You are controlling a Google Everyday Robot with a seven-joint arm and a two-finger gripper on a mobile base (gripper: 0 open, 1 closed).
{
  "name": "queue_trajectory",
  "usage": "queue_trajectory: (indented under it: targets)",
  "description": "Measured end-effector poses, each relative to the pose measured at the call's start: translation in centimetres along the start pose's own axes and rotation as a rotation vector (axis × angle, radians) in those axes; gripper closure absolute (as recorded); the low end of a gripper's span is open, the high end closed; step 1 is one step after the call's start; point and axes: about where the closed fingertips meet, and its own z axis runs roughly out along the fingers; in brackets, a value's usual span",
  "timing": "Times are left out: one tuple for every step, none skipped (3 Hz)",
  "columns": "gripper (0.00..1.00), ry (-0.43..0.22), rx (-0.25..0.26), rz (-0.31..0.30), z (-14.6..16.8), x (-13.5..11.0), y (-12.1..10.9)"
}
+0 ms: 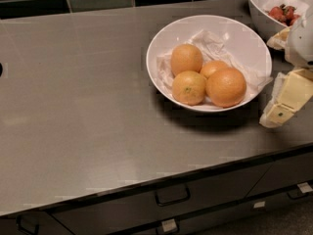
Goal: Pick orange from white bowl
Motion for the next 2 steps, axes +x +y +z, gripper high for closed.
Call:
queue_trajectory:
  targets:
    - [0.00,-0.127,-0.013,0.100,2.77,-0.25,-1.15]
    - [0.00,-0.128,-0.013,0.100,2.82,-0.27,-1.17]
